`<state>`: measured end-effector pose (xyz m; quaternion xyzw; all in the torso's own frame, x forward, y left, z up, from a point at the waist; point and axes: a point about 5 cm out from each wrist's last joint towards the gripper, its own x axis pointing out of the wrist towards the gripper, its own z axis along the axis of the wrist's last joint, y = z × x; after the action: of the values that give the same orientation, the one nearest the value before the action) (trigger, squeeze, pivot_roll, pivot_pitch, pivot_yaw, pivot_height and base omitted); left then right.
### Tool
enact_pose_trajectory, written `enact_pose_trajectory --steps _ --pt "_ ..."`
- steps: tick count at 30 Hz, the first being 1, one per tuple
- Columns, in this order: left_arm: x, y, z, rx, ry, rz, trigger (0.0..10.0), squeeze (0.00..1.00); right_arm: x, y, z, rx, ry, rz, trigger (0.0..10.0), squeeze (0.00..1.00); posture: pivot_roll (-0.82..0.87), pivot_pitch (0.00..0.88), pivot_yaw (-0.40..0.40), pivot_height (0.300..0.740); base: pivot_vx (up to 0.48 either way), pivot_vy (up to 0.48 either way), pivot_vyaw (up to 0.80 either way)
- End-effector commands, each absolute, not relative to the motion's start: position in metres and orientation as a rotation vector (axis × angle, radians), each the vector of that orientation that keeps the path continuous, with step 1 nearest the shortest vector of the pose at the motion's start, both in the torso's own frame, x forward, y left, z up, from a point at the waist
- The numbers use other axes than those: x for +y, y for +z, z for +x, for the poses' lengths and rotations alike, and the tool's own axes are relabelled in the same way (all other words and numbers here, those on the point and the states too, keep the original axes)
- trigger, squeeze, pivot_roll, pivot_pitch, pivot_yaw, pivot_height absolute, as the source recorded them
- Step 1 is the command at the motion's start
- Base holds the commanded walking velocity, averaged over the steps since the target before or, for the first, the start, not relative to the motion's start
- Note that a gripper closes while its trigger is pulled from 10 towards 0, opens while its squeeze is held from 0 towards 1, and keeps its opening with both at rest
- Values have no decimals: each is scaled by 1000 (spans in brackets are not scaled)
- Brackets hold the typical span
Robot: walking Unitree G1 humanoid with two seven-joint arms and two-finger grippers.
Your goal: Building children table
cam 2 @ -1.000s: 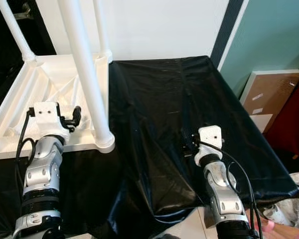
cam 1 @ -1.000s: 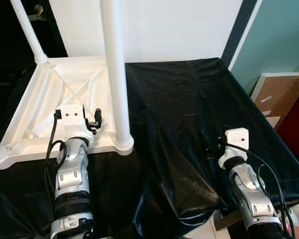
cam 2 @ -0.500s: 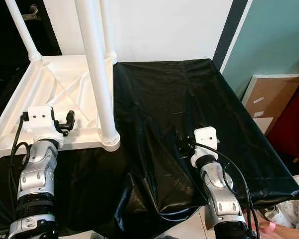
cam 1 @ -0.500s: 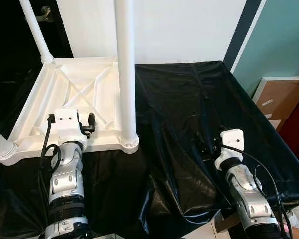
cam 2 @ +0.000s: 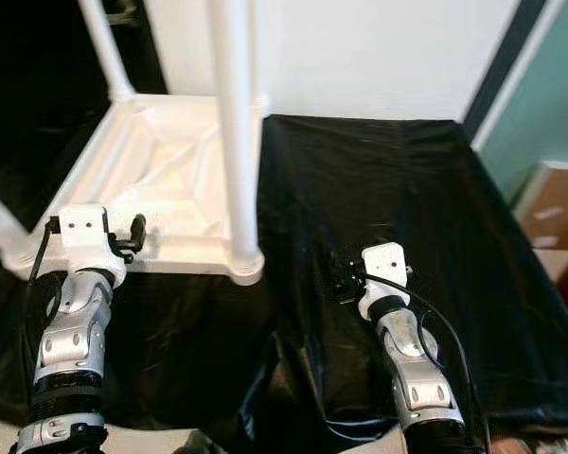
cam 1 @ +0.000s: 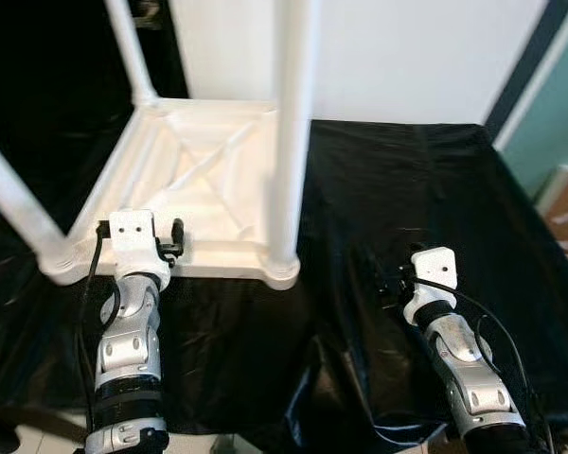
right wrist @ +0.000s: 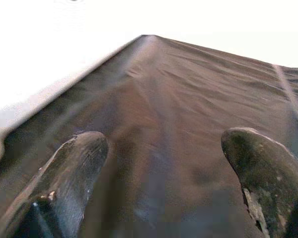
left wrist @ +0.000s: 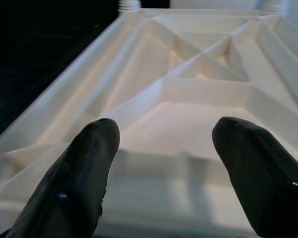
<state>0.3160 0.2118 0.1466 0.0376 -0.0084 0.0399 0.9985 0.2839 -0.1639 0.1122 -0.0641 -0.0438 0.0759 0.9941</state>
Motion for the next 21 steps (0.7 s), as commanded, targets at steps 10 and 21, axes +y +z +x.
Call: enact_pose_trajectory --steps 10,21 --pt "205 147 316 -15 87 61 10000 0 -169 108 283 -76 117 -110 10000 0 -23 29 -23 740 0 0 0" --pt "204 144 316 17 72 22 10000 0 -168 107 284 -77 77 -95 10000 0 -28 47 -7 740 0 220 0"
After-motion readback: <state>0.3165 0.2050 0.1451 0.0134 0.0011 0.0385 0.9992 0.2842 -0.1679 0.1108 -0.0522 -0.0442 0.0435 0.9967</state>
